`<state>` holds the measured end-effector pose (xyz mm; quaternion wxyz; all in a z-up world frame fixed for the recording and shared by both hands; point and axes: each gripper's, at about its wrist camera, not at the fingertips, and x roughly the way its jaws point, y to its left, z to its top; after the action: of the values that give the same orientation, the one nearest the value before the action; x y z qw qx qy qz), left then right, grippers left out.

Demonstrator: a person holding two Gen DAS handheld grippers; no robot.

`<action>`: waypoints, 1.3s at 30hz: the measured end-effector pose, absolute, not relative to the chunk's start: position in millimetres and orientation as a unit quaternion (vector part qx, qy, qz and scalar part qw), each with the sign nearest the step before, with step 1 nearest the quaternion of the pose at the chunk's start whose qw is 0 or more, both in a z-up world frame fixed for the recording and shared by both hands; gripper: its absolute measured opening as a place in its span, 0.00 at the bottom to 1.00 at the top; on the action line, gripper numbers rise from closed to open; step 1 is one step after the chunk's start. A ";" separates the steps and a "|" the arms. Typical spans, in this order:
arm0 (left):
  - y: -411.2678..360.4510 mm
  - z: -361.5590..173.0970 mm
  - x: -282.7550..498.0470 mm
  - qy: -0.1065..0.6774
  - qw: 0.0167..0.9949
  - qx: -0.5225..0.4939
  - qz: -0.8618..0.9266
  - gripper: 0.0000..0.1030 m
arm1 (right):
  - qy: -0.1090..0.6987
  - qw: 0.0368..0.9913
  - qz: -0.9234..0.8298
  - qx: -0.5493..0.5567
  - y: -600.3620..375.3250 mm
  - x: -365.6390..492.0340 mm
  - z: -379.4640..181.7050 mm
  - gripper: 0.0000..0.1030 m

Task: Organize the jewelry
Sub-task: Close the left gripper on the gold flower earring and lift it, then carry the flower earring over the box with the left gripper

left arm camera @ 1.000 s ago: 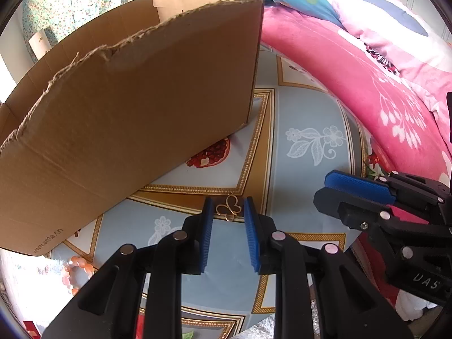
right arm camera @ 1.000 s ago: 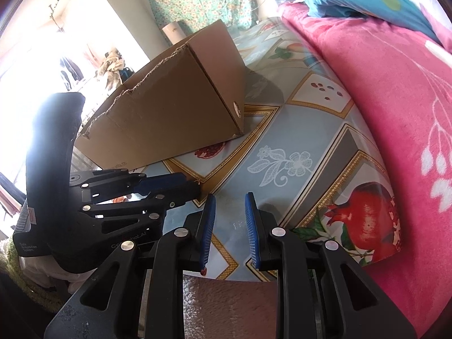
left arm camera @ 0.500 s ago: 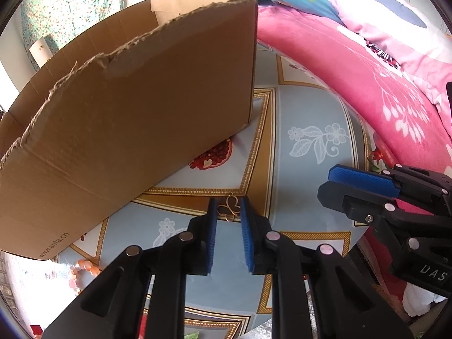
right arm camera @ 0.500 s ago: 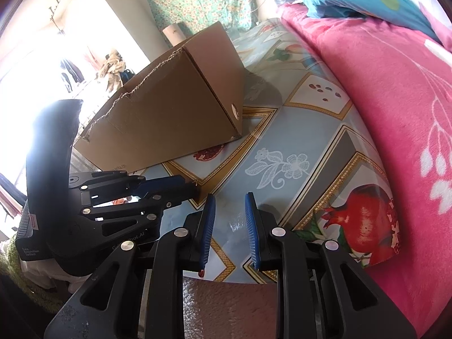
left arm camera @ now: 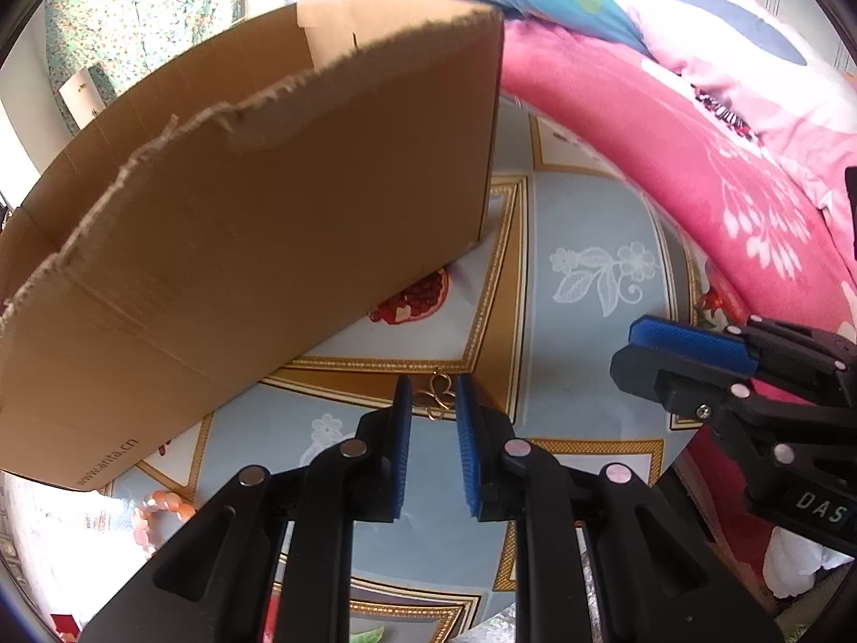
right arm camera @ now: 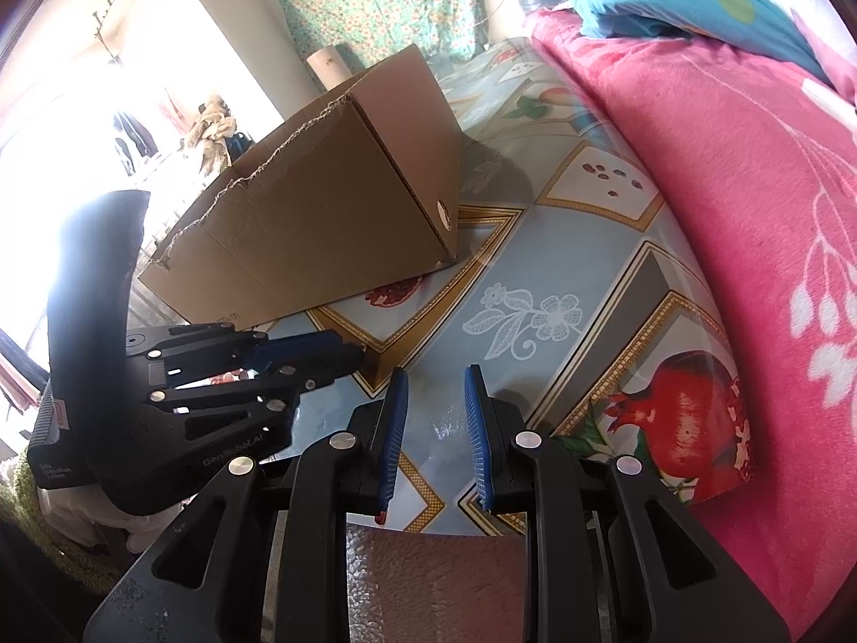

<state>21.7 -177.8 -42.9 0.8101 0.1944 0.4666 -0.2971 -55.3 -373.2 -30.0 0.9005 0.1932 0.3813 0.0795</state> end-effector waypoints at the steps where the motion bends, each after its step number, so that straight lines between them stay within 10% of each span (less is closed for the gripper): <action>1: -175.4 -40.5 21.1 0.463 0.813 0.192 -0.298 0.15 | 0.382 0.901 0.079 0.191 -372.3 -55.5 -29.2 0.21; 34: 72.8 35.6 2.9 0.364 0.917 0.006 -0.163 0.15 | 0.430 0.883 0.187 -0.022 -170.2 50.1 -34.4 0.23; 39: 81.0 48.1 6.8 0.347 0.922 -0.003 -0.172 0.15 | 0.436 0.881 0.175 -0.062 -159.8 48.2 -31.7 0.07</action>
<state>6.8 81.0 48.1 0.9219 -0.0031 0.3470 -0.1722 48.2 -159.8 -31.7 0.8807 -0.0617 0.4357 0.1754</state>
